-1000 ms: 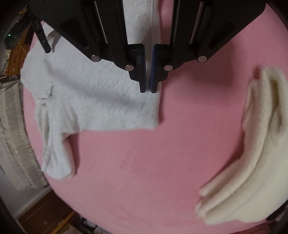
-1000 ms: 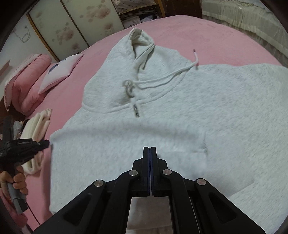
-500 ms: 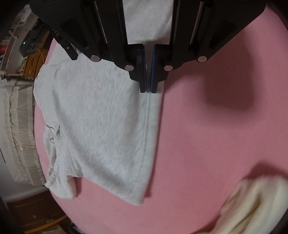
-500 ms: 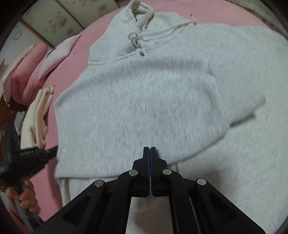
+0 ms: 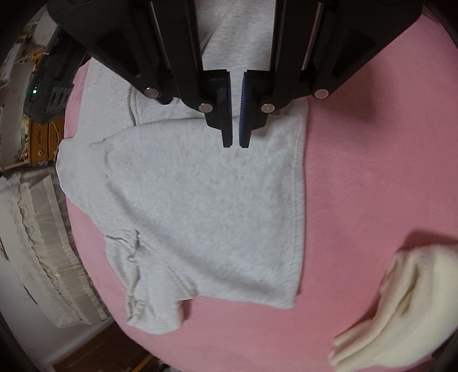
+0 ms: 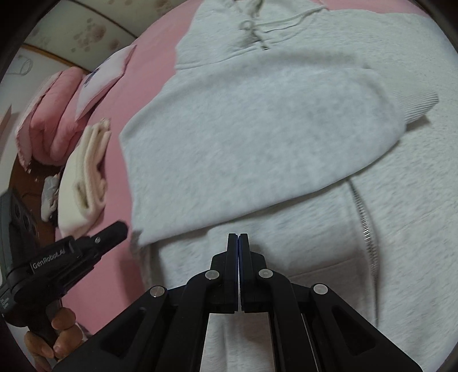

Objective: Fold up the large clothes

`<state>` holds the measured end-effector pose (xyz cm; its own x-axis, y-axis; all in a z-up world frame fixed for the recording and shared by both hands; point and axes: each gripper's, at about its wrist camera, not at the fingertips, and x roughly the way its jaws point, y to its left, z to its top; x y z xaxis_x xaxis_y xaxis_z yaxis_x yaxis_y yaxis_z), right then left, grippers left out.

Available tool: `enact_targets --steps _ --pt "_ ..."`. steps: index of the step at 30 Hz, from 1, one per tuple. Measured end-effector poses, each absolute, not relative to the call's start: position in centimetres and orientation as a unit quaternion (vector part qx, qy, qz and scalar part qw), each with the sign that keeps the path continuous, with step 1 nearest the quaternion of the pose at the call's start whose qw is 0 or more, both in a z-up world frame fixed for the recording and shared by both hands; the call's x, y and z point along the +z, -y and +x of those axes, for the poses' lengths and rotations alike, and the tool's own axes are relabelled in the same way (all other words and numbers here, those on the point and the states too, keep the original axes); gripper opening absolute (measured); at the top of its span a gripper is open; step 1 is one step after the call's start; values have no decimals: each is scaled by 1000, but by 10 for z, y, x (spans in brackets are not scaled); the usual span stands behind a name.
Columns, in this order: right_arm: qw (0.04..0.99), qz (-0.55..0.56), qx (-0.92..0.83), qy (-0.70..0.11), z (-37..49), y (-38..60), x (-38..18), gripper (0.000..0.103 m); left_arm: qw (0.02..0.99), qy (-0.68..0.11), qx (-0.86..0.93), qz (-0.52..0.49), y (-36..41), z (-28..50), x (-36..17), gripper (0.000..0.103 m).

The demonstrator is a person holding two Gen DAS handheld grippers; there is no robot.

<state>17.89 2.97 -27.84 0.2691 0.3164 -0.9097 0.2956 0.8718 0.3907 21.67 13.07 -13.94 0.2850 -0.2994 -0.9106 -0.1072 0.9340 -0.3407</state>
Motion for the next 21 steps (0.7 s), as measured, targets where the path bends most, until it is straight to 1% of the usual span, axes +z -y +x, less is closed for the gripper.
enact_targets --steps 4,7,9,10,11,13,14,15,16,17,18,19,21 --pt "749 265 15 -608 166 -42 -278 2 785 -598 -50 -154 -115 199 -131 1" --pt "738 275 13 -616 153 -32 -279 3 776 -613 -55 -138 -97 188 -133 1" --pt "734 285 11 -617 144 -20 -279 6 768 -624 -56 -131 -84 180 -134 1" --pt "731 290 10 -618 137 -10 -277 13 763 -631 -56 -129 -75 176 -135 1" --pt "728 293 8 -619 133 -2 -276 23 758 -639 -54 -125 -66 174 -136 1" --pt "723 308 7 -618 123 20 -272 35 752 -647 -51 -113 -43 166 -140 1" --pt "723 319 8 -612 116 38 -270 37 751 -650 -48 -108 -32 165 -141 2" --pt "724 329 12 -607 109 53 -267 37 750 -652 -43 -106 -18 162 -140 5" --pt "721 340 22 -603 106 63 -267 38 748 -654 -39 -107 -6 161 -141 17" --pt "717 350 30 -602 102 78 -267 39 744 -659 -32 -108 5 159 -141 42" --pt "712 357 36 -604 100 93 -268 40 739 -664 -19 -111 21 156 -141 53" --pt "709 355 35 -608 98 105 -267 42 737 -666 -13 -114 33 157 -142 59" --pt "711 348 35 -610 91 133 -261 43 735 -668 -9 -115 65 157 -143 59"
